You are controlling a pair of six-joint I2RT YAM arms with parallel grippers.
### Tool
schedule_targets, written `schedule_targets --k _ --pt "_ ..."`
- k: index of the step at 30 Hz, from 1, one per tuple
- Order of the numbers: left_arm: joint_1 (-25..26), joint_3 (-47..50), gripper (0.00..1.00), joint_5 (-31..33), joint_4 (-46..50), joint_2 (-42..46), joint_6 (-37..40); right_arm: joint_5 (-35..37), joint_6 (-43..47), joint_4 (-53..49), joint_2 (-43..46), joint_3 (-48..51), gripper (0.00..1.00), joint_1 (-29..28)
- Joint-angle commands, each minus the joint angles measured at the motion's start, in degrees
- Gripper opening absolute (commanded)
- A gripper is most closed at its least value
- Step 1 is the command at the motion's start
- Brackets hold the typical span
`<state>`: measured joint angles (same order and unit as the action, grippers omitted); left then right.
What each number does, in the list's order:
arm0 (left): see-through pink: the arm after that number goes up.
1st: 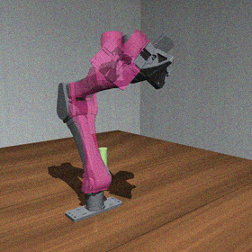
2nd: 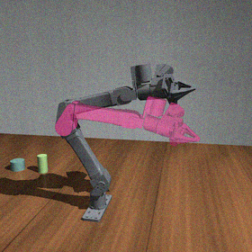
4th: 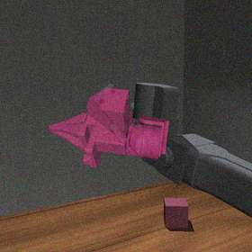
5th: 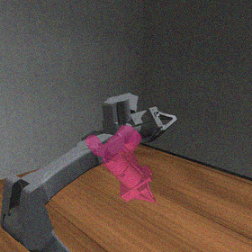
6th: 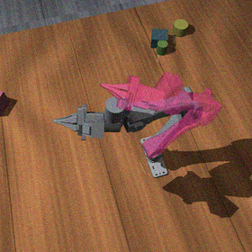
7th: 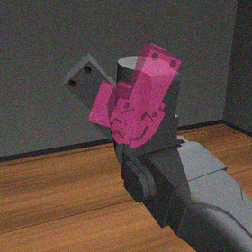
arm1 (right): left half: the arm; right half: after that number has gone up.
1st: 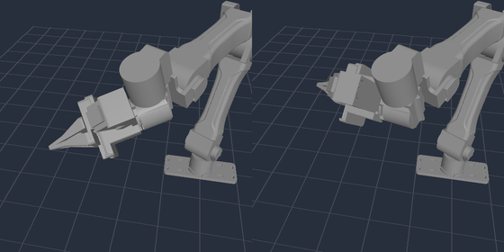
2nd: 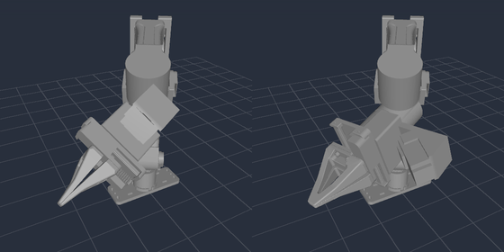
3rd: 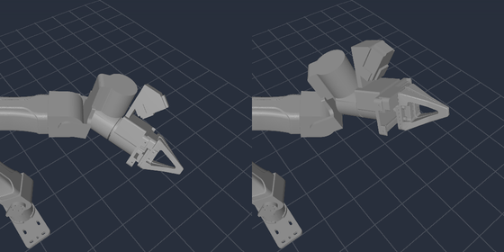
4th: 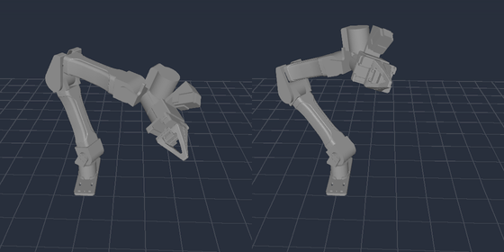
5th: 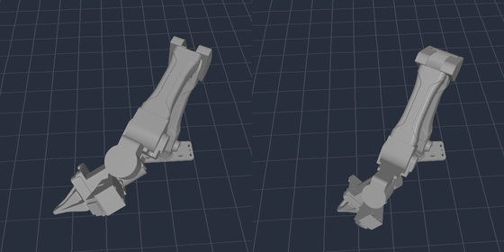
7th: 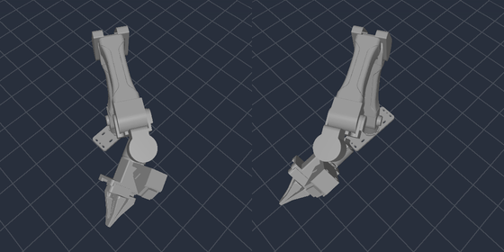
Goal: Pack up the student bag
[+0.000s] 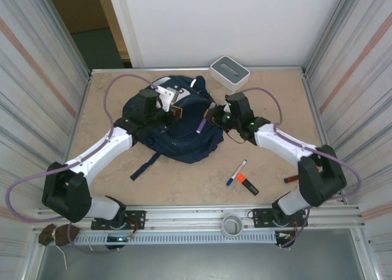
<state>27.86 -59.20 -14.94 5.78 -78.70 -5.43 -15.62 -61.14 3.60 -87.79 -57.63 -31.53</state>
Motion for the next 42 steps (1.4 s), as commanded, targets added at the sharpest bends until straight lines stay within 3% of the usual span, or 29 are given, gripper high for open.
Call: schedule_targets --k 1,4,8,12,18,20,24,34,42 --pt "-0.64 -4.59 0.0 -3.36 -3.9 1.79 -1.88 2.1 -9.47 9.44 -7.21 -5.47 0.08 -1.1" --pt "-1.94 -4.76 0.0 -4.41 -4.81 1.71 -3.52 2.28 -11.95 10.37 -13.97 -10.59 0.17 -2.18" --pt "-2.94 -4.45 0.0 -4.64 -5.08 1.7 -4.32 1.27 -10.13 6.69 -16.23 -12.99 0.39 -2.36" --pt "-3.41 -3.73 0.0 -4.54 -5.55 2.14 -4.32 1.96 -2.46 1.23 -9.97 -8.51 0.45 -1.31" --pt "-3.42 -1.92 0.0 -5.86 -6.47 2.21 -4.39 14.14 12.9 -24.23 5.45 1.28 0.51 -0.61" --pt "-3.36 -1.13 0.0 -5.5 -6.65 2.4 -4.27 19.16 15.19 -32.38 9.55 5.42 0.54 -0.29" --pt "-3.34 -0.15 0.0 -5.35 -6.61 2.66 -4.25 21.5 14.91 -39.47 13.12 11.89 0.64 -0.06" --pt "-3.07 1.37 0.0 -4.05 -5.86 2.76 -3.89 22.89 8.99 -33.8 10.44 18.75 0.65 -3.1" --pt "-3.06 1.88 0.0 -3.43 -5.78 3.46 -3.55 23.91 5.45 -29.46 6.22 20.13 0.56 -6.1"
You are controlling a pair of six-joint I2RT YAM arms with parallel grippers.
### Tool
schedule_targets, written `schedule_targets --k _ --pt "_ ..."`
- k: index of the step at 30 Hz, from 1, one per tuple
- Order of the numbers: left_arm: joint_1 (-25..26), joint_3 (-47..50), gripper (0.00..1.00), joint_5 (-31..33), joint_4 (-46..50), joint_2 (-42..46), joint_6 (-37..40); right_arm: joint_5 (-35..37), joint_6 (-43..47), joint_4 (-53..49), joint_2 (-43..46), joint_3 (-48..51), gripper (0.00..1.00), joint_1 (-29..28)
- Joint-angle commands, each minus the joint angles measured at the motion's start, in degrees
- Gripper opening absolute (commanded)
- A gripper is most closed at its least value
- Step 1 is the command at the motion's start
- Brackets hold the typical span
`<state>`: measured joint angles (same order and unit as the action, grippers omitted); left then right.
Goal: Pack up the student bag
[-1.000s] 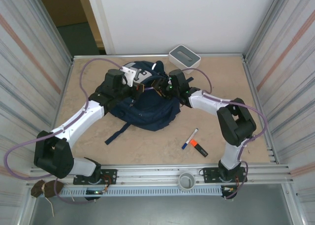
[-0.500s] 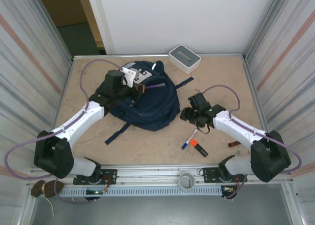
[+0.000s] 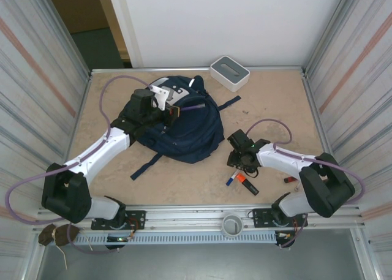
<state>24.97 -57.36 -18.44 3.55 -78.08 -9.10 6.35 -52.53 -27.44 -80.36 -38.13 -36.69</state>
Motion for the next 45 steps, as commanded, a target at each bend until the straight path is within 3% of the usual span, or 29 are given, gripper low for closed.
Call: schedule_targets --k 1,12,21,26,34,39,45 --pt "-0.18 0.06 0.0 0.01 -3.55 2.93 0.17 2.0 -3.51 2.07 -1.46 0.71 0.53 -1.29" --pt "-0.19 1.11 0.0 0.42 -3.62 3.38 0.9 1.57 -6.79 14.31 -5.58 -3.98 0.1 -3.7" --pt "-0.19 1.64 0.0 -0.76 -3.87 3.98 0.61 0.46 -3.55 18.72 3.06 -9.98 0.01 -2.9" --pt "-0.01 1.9 0.0 -2.5 -5.16 4.43 -0.41 -5.21 -5.82 27.27 2.78 -13.2 0.02 -2.82" --pt "0.77 0.39 0.0 -3.34 -6.0 4.43 -1.62 -8.46 -17.68 41.69 -12.81 -23.08 0.05 -2.69" --pt "0.87 -0.29 0.0 -2.34 -5.62 4.87 -1.74 -8.14 -16.57 39.98 -19.13 -28.53 0.3 -1.92" --pt "0.87 0.06 0.0 -1.25 -5.18 5.31 -0.84 -7.27 -2.39 26.1 -10.24 -25.21 0.46 -1.06"
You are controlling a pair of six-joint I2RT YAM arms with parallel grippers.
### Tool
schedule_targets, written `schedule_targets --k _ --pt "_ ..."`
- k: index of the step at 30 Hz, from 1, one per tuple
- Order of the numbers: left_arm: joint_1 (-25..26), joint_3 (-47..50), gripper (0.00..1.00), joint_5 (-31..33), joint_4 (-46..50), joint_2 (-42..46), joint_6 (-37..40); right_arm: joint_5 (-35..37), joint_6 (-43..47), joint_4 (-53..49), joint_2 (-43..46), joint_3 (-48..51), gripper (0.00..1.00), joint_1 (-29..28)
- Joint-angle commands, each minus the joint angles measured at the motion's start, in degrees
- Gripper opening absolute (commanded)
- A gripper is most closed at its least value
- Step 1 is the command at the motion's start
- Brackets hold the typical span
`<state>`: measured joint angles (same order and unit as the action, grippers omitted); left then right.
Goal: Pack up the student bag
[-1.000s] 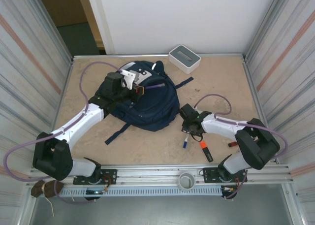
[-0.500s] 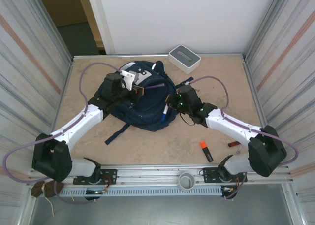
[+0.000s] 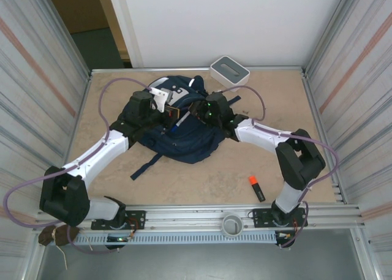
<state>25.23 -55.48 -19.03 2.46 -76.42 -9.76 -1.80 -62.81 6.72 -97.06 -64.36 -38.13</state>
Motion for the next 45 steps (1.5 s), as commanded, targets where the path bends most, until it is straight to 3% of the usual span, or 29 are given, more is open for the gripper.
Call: schedule_targets --k 1,5,7,10,13,19,27,38,45 --pt "0.61 -1.73 0.0 -0.64 -4.07 3.56 0.0 1.7 10.06 -10.83 8.98 2.65 0.48 0.44" --pt "0.61 -1.56 0.0 -1.32 -3.98 3.21 -0.01 8.71 16.54 -29.36 18.78 8.02 0.55 0.94" --pt "0.63 -1.32 0.0 -1.22 -3.7 3.29 0.34 12.9 18.07 -40.35 22.35 10.12 0.63 1.24" --pt "0.67 -1.03 0.0 -0.43 -3.23 3.39 0.86 14.7 17.36 -53.03 25.76 14.02 0.74 2.09" --pt "0.69 -0.86 0.0 0.03 -2.75 3.52 1.23 15.06 13.59 -59.28 27.9 18.92 0.81 1.09" --pt "0.69 -0.25 0.0 0.09 -2.81 3.48 1.03 14.53 6.03 -60.52 31.73 26.71 0.84 -0.56" --pt "0.69 0.2 0.0 0.13 -3.37 2.95 1.12 8.86 4.49 -56.85 29.16 29.8 0.83 -2.1" --pt "0.69 0.73 0.0 0.48 -3.34 4.12 1.28 4.38 6.82 -53.88 24.67 29.5 0.69 -1.97" --pt "0.69 0.99 0.0 0.22 -3.49 4.35 1.23 0.97 6.64 -51.66 25.47 29.15 0.54 -3.08"
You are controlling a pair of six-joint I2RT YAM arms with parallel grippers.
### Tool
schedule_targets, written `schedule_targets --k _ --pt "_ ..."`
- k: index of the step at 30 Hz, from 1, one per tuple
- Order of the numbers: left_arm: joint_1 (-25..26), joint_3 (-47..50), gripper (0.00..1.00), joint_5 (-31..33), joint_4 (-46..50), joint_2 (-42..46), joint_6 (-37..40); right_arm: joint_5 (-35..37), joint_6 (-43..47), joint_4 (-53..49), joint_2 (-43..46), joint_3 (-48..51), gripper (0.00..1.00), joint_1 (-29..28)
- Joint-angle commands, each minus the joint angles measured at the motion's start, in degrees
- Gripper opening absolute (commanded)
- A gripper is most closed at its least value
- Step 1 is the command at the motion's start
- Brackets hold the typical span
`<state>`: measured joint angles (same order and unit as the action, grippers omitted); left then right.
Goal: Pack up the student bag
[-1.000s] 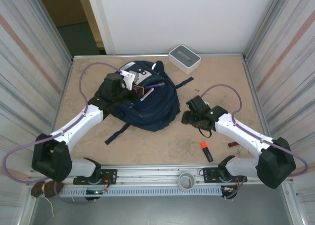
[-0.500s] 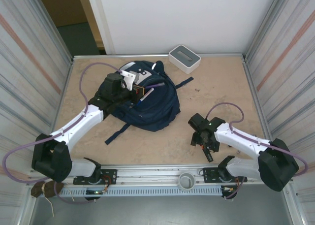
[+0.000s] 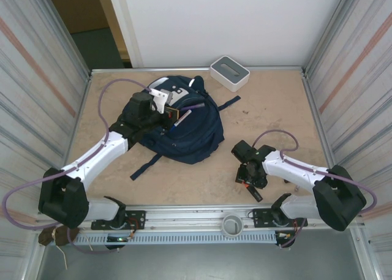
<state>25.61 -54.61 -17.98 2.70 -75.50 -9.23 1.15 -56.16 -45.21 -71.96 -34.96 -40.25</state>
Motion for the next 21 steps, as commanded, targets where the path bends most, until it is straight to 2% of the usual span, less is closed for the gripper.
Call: schedule_targets --k 1,12,21 --pt "0.32 0.16 0.0 -0.83 -3.74 3.43 0.7 -1.81 0.28 -0.05 0.26 -0.45 0.52 -1.1" --pt "0.32 0.84 0.0 -0.87 -3.61 4.23 0.77 -0.69 3.46 -2.0 -2.68 -0.9 0.55 -0.19" --pt "0.32 0.73 0.0 -0.91 -3.59 4.49 0.76 -0.61 6.74 0.05 -1.72 -2.15 0.36 3.98"
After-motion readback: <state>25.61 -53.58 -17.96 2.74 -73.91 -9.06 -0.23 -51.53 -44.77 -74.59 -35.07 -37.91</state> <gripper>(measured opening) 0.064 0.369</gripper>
